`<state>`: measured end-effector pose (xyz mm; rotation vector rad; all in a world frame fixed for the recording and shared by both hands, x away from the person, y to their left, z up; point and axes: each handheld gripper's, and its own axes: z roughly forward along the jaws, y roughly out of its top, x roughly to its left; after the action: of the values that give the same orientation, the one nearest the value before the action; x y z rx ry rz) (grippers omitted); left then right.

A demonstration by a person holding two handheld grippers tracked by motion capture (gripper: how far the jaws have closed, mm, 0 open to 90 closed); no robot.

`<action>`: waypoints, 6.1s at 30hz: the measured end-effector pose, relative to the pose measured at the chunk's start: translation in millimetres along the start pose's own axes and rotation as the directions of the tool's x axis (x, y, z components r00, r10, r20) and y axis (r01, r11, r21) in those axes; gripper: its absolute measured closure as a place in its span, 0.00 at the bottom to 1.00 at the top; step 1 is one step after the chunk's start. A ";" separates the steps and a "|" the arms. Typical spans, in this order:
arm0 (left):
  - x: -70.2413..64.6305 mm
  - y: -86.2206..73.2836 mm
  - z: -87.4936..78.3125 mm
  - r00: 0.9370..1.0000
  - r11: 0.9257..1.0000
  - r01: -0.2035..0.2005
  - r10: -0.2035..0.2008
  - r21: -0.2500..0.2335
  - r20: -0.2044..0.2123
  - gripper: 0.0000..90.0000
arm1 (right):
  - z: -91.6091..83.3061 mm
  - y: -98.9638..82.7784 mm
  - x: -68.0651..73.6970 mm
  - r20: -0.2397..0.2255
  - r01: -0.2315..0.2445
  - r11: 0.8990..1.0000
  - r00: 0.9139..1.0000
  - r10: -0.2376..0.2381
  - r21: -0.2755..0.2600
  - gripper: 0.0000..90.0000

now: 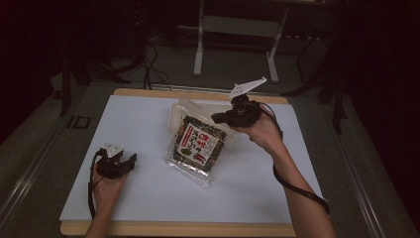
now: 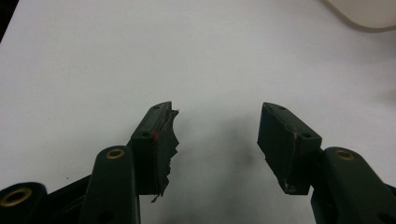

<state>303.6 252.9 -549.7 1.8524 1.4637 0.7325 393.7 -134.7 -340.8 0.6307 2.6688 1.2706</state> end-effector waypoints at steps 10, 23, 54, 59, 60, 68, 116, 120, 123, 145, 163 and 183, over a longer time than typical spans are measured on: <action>-0.1 0.0 -0.1 1.000 1.000 -0.003 0.003 0.001 -0.001 0.51 | -7.7 5.4 4.0 -0.009 0.013 1.000 1.000 -0.013 -0.018 1.00; -0.3 -0.2 0.0 1.000 1.000 0.000 0.000 -0.005 -0.001 0.50 | -16.9 7.9 3.2 -0.006 0.009 0.999 1.000 -0.009 -0.036 1.00; -0.4 -0.1 0.1 1.000 1.000 -0.003 0.003 -0.001 -0.002 0.50 | -44.9 18.6 5.6 0.012 -0.002 0.998 1.000 0.003 -0.058 1.00; -0.3 -0.1 0.1 1.000 1.000 -0.003 0.003 0.000 -0.002 0.50 | -49.8 22.1 3.7 0.023 0.001 0.998 1.000 0.000 -0.066 1.00; -0.3 -0.1 0.1 1.000 1.000 -0.003 0.003 0.000 -0.002 0.50 | -50.6 22.8 3.1 0.026 0.000 0.998 1.000 0.001 -0.067 1.00; -0.4 0.0 0.3 1.000 1.000 -0.004 0.004 0.002 0.000 0.50 | -55.1 25.8 -0.6 0.040 -0.010 0.996 0.999 0.014 -0.089 1.00; -0.3 0.0 0.3 1.000 1.000 -0.004 0.004 0.003 0.007 0.50 | -47.3 48.1 -28.3 0.082 -0.070 0.985 0.993 0.083 -0.157 1.00; -0.2 0.0 0.3 1.000 1.000 -0.004 0.004 0.004 0.008 0.50 | -46.1 50.9 -30.0 0.081 -0.073 0.984 0.993 0.087 -0.163 1.00; 0.1 0.1 0.1 1.000 1.000 -0.005 0.005 0.005 0.009 0.50 | -43.7 53.3 -30.6 0.084 -0.069 0.985 0.993 0.083 -0.157 1.00; -0.2 0.1 0.4 1.000 1.000 -0.003 0.003 0.002 0.010 0.50 | -16.8 61.6 -38.1 0.063 -0.086 0.984 0.993 0.096 -0.153 1.00; -0.4 0.3 0.7 1.000 1.000 -0.006 0.006 0.004 0.011 0.50 | 9.3 53.8 -43.1 0.022 -0.132 0.981 0.990 0.137 -0.141 1.00; -1.4 0.2 1.3 1.000 1.000 -0.011 0.011 0.005 0.009 0.50 | 34.5 39.2 -50.7 0.007 -0.196 0.972 0.980 0.198 -0.128 1.00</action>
<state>304.5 251.3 -550.4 1.8664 1.4517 0.7256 461.7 -109.1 -336.4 0.9028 2.5357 1.4605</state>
